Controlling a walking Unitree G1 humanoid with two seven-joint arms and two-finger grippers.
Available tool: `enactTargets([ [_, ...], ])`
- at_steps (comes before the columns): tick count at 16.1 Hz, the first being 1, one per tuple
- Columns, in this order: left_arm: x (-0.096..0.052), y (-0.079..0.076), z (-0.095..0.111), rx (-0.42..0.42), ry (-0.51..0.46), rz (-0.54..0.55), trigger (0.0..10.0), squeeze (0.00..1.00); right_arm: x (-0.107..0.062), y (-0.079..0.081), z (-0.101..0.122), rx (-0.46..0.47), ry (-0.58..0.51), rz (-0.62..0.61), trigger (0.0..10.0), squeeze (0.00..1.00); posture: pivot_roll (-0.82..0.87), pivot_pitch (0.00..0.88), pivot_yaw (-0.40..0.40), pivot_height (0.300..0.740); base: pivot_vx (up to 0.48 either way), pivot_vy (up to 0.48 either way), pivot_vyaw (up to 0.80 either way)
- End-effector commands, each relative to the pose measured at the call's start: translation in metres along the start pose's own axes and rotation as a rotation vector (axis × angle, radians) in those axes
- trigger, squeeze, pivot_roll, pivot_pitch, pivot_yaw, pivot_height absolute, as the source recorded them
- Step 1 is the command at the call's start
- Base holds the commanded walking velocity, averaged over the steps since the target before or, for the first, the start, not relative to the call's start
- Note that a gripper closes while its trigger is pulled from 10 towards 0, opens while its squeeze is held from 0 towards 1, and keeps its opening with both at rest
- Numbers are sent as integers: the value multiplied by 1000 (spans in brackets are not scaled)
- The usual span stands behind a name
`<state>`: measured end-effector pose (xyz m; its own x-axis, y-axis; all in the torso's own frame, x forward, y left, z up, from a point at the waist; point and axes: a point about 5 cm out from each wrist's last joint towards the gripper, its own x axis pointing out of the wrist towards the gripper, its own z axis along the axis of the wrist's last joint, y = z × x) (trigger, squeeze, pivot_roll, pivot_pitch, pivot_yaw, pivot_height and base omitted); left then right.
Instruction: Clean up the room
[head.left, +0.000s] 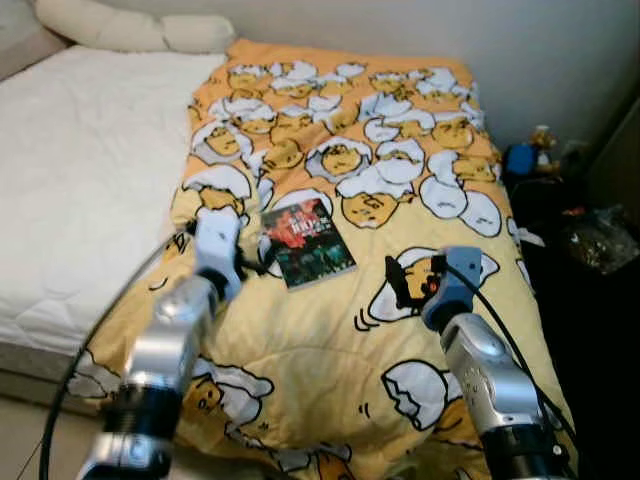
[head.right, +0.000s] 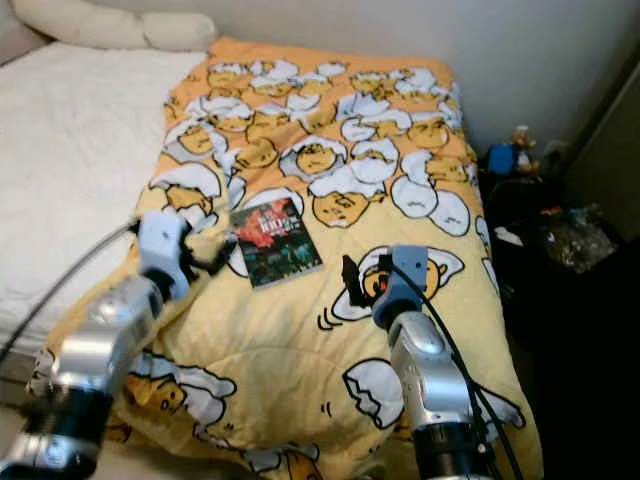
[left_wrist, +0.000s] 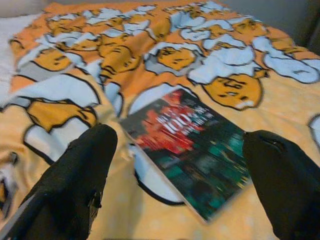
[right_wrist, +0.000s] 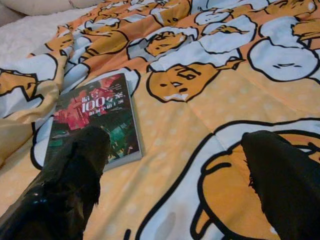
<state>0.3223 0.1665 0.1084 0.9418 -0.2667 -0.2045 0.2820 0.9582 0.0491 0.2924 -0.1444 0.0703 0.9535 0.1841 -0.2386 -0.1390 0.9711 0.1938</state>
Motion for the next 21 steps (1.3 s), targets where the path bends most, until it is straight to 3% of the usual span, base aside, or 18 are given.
enactTargets([
  [1,2,1,-4,-2,28,18,10000,1000,1,-1,4,-28,4,7,10000,0,56,0,13,740,0,0,0],
  [5,20,3,-11,-82,94,47,10000,1000,1,-8,9,-87,7,30,10000,0,46,0,-14,740,0,0,0],
  [7,36,8,-7,-154,117,80,10000,1000,3,-14,17,-159,7,54,10000,0,37,0,-24,740,0,0,0],
  [9,44,16,-2,-186,131,127,10000,973,2,-24,25,-231,5,68,10000,0,17,53,-17,740,0,0,0],
  [12,48,10,-2,-303,145,-20,10000,1000,-5,-34,31,-304,10,89,10000,0,-5,123,11,740,0,0,0],
  [13,48,7,-9,-370,175,-29,10000,1000,-12,-34,32,-321,23,128,10000,0,-18,171,28,740,0,0,0],
  [17,43,10,-27,-470,252,6,10000,1000,-28,-28,35,-303,63,237,10000,0,-46,288,49,740,0,0,0],
  [18,41,9,-31,-503,270,4,10000,761,-34,-26,33,-297,81,267,10000,0,-52,308,49,740,0,0,0],
  [20,40,4,-39,-516,297,14,10000,59,-49,-26,28,-290,118,309,10000,0,-72,364,61,740,0,0,0],
  [21,40,6,-36,-544,270,3,10000,16,-53,-21,28,-287,117,322,10000,0,-80,384,69,740,0,0,0],
])
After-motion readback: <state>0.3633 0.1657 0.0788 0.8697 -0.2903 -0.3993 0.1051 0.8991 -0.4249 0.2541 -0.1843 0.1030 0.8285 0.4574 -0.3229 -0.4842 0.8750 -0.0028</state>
